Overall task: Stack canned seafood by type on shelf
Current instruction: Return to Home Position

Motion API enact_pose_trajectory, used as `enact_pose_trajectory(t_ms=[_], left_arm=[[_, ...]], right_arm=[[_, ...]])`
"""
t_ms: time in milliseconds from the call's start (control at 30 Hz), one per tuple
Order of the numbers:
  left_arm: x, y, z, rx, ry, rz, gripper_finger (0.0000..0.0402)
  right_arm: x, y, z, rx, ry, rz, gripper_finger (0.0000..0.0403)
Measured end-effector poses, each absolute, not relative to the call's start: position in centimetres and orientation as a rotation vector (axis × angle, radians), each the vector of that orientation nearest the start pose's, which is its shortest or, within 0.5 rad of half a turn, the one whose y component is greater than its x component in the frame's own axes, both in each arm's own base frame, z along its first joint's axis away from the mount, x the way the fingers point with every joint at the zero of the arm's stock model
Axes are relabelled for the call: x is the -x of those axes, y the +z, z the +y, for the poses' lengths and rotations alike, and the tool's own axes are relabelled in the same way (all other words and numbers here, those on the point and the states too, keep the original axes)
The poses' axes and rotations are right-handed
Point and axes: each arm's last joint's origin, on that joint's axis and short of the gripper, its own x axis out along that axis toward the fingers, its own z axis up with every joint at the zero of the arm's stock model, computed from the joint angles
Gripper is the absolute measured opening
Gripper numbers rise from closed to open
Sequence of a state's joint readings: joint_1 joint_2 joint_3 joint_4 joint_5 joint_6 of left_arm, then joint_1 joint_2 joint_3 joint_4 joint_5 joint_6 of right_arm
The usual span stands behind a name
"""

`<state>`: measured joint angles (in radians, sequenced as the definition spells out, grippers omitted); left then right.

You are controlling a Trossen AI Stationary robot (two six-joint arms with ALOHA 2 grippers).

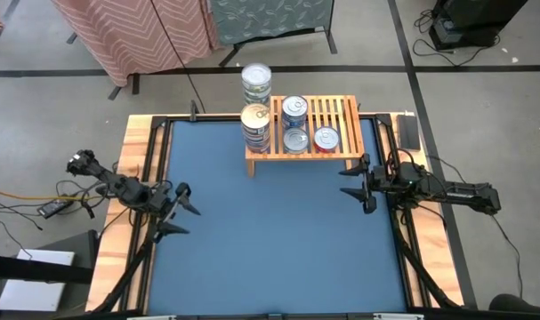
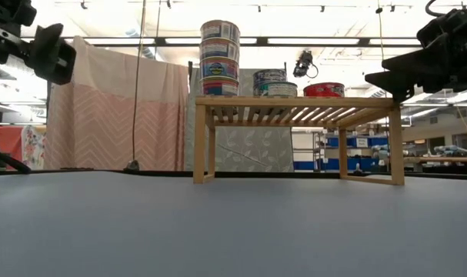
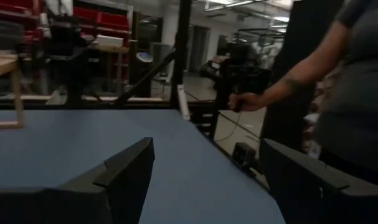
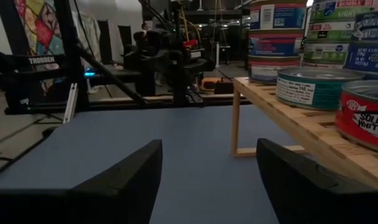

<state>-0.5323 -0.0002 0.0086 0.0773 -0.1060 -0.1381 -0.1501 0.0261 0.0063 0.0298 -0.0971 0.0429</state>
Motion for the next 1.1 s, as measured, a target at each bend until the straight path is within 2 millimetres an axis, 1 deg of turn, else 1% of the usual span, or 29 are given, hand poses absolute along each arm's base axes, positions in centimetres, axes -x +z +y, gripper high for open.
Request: enact_pose_trajectory(t_ms=[133,267,333,1100], left_arm=[[-8.48,17.32,-4.67,0.156,-0.439,-0.047,0.0296],[-8.61,17.26,-4.35,0.147,-0.321,-0.049,0.0296],[-8.64,17.08,-4.31,0.142,-0.301,-0.033,0.0296],[-8.63,17.20,-4.29,0.148,-0.298,-0.045,0.0296]], right_arm=[[-9.81,16.65,-1.20,-0.025,-0.053,-0.011,0.0263],[-9.81,16.66,-1.20,-0.028,-0.052,-0.012,0.0262],[-9.81,16.66,-1.20,-0.028,-0.053,-0.012,0.0261],[-9.81,16.66,-1.20,-0.029,-0.052,-0.012,0.0267]])
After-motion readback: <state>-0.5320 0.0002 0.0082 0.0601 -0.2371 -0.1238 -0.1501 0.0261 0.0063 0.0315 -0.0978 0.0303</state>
